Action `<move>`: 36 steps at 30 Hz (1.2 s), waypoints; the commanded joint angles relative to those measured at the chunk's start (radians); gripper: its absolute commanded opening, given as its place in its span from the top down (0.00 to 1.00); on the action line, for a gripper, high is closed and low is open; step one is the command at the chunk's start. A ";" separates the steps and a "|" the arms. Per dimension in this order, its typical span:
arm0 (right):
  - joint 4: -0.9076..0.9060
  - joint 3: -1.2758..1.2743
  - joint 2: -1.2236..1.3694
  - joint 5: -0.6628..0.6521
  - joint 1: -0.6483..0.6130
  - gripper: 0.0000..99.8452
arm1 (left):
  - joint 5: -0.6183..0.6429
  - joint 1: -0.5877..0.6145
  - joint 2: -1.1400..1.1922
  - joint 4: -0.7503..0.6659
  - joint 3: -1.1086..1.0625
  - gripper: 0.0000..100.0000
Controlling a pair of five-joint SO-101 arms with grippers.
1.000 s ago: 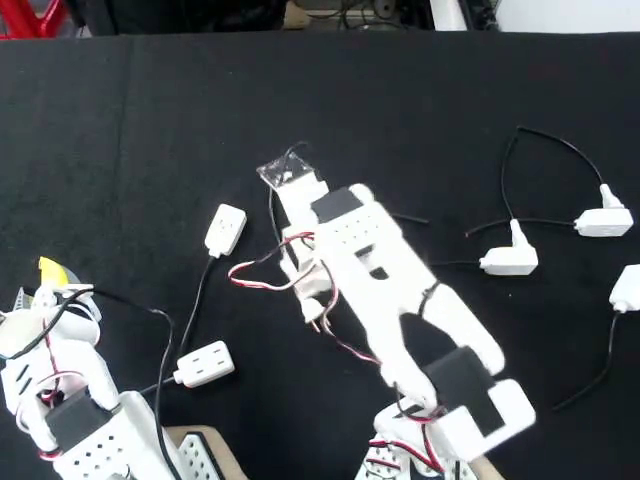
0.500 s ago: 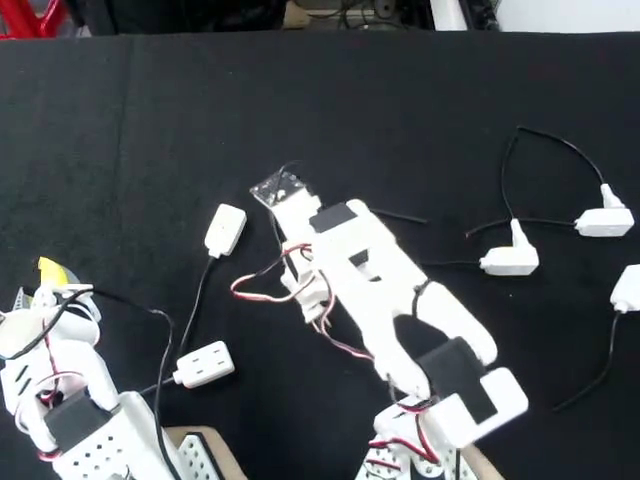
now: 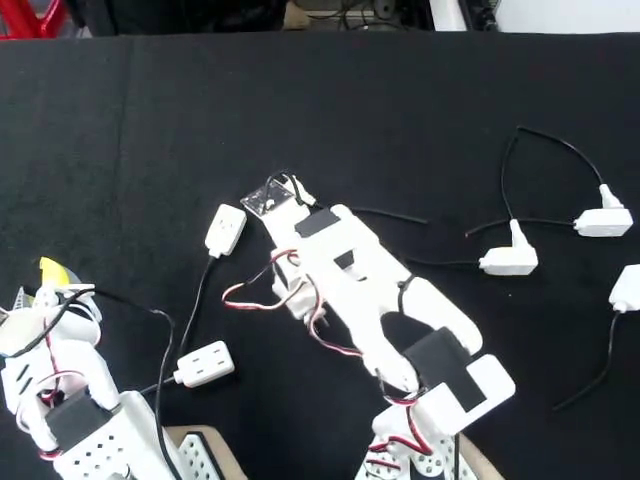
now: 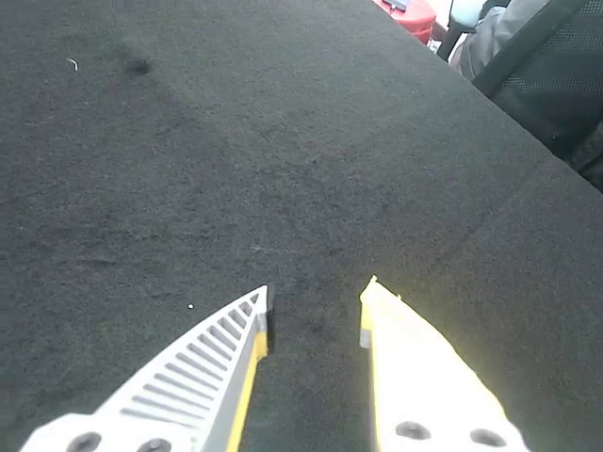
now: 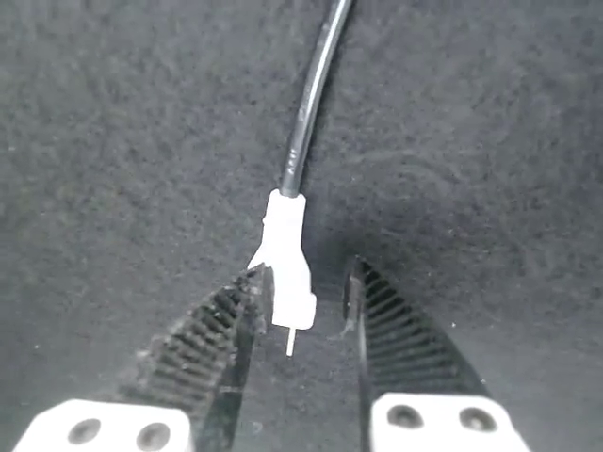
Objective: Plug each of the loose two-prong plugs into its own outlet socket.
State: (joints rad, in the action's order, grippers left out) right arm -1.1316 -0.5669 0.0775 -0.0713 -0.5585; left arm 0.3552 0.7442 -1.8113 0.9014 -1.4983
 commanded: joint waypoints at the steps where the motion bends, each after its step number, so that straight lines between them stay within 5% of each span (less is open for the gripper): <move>1: -0.002 -0.013 0.010 0.052 -0.048 0.87 | -0.011 -0.013 -0.012 -0.020 0.002 0.83; 10: 0.005 -0.024 0.010 0.081 -0.064 0.87 | -0.011 -0.013 -0.012 -0.020 0.002 0.83; 15: 0.006 -0.015 0.002 0.081 -0.066 0.97 | -0.011 -0.013 -0.012 -0.020 0.002 0.83; 36: -0.031 0.111 0.010 0.147 -0.038 0.96 | -0.012 -0.013 -0.012 -0.021 0.002 0.83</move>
State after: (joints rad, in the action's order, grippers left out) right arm -1.1561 -0.5086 0.0974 0.0652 -0.6153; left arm 0.3552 0.7442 -1.8113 0.9014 -1.4983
